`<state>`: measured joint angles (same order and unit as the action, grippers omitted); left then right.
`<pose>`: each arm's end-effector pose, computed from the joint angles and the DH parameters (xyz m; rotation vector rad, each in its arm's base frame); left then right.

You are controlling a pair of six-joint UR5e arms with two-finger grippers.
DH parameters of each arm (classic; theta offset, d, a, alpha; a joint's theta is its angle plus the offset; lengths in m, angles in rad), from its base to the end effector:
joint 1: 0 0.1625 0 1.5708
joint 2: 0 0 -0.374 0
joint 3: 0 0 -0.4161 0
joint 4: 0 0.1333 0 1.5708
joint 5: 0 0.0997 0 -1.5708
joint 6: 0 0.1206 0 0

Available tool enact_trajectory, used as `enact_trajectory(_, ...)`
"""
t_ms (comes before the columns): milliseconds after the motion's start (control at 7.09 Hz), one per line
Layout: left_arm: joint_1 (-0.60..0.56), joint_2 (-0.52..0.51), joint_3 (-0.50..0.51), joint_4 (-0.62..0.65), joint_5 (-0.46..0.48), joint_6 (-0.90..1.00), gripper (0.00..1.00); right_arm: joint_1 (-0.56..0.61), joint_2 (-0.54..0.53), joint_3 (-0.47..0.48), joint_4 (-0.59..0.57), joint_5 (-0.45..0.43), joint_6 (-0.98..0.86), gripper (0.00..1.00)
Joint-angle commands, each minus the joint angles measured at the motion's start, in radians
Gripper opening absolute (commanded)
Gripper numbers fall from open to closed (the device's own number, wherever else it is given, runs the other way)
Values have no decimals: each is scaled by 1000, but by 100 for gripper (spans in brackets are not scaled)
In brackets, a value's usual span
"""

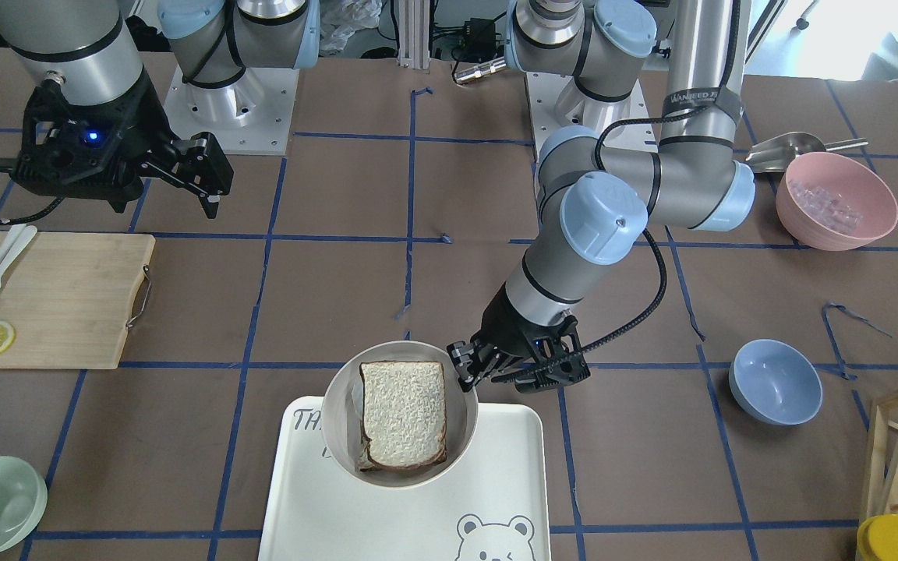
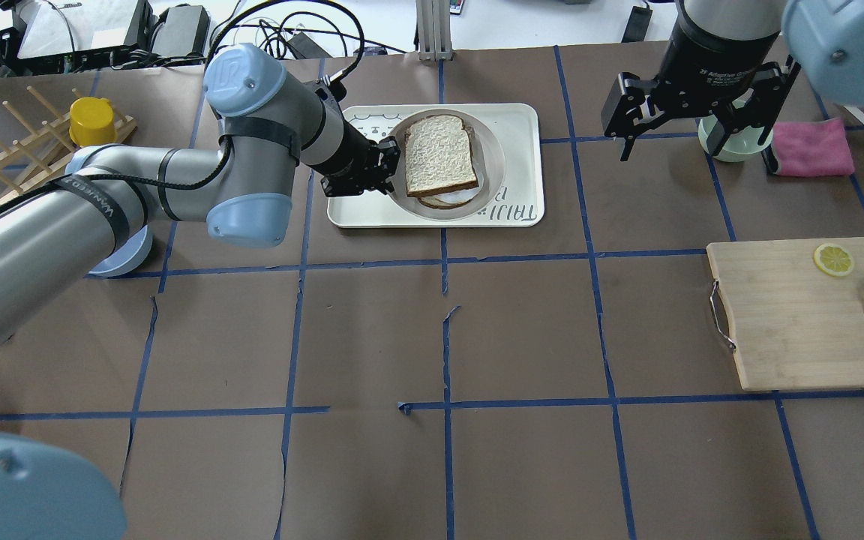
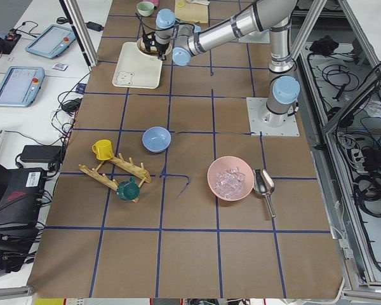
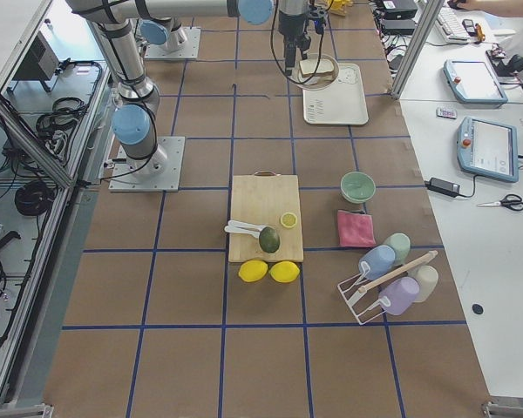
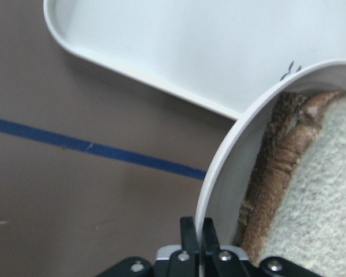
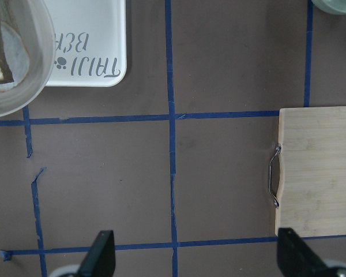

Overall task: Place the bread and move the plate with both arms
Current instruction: 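Slide the plate with the left gripper onto the white bear tray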

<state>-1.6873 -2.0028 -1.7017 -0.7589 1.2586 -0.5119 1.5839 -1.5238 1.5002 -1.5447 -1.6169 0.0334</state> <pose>-0.2428 -0.6093 0.1934 0.4893 -2.7197 0.1944 0.1347 -0.5312 0.4252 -0.0313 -3.0953 -0.0022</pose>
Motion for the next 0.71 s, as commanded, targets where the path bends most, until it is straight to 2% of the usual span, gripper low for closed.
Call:
enact_trajectory(0,11,-134,158,-43,-2,-29,0,1,-3,0,-2,3,0,100)
enact_trajectory(282,24,-192,177,-56,-63,-56,0,1,-3,0,-2,-6,0,100)
enact_trajectory(564,24,-223,169,-54,-64,-44,0,1,-3,0,-2,-6,-1,100)
